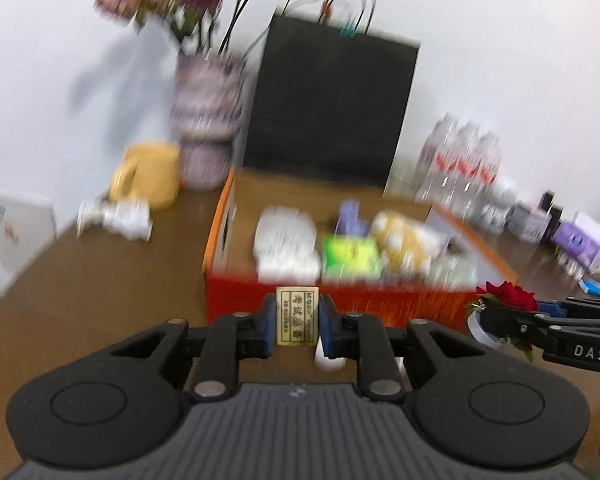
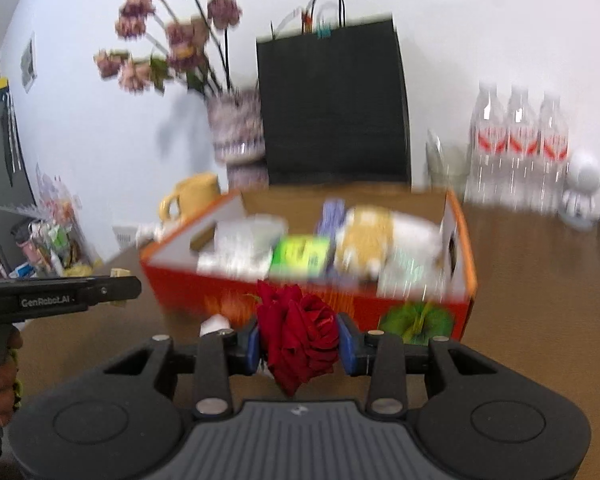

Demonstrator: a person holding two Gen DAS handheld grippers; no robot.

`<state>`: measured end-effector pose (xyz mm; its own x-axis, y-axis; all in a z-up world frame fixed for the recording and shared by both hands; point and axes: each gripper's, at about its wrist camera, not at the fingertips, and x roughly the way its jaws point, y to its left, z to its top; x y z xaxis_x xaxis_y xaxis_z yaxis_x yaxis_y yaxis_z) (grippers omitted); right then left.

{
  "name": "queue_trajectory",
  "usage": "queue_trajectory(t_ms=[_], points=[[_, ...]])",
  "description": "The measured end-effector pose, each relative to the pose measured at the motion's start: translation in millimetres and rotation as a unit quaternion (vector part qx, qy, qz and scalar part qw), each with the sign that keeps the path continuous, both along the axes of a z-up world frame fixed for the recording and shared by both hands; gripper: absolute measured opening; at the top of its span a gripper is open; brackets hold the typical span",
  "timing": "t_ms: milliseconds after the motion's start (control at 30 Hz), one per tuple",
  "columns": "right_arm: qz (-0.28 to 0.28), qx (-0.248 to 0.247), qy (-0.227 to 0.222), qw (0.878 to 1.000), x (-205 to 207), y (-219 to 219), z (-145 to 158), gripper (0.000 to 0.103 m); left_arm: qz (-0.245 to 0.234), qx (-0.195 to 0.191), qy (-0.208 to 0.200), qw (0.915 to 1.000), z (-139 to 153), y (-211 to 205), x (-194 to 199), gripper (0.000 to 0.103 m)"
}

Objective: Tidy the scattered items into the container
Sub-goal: 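Carry the red flower and beige box into the box and open both grippers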

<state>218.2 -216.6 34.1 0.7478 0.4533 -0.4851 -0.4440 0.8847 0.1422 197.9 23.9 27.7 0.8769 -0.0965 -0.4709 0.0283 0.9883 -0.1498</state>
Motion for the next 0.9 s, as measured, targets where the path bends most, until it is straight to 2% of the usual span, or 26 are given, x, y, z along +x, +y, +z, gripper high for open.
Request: queue_trajectory(t_ms=[133, 233, 367, 500, 900], points=[[-0.019, -0.006, -0.025, 0.999, 28, 5, 26, 0.036, -0.009, 0.002, -0.037, 0.9993, 27, -4, 26, 0.022], [-0.035, 0.002, -0.028, 0.999, 54, 12, 34, 0.036, -0.012, -0.001, -0.040, 0.9991, 33, -10, 53, 0.022], [-0.032, 0.005, -0.021, 0.999, 82, 27, 27, 0.036, -0.013, 0.006, -0.009, 0.9999, 23, -18, 91, 0.022], [-0.020, -0.005, -0.002, 1.000, 100, 39, 9, 0.036, -0.006, 0.024, 0.041, 0.9989, 4, -25, 118, 0.022], [-0.001, -0.049, 0.049, 0.998, 116, 47, -25, 0.036, 0.024, 0.062, 0.112, 0.9915, -31, -36, 139, 0.022]])
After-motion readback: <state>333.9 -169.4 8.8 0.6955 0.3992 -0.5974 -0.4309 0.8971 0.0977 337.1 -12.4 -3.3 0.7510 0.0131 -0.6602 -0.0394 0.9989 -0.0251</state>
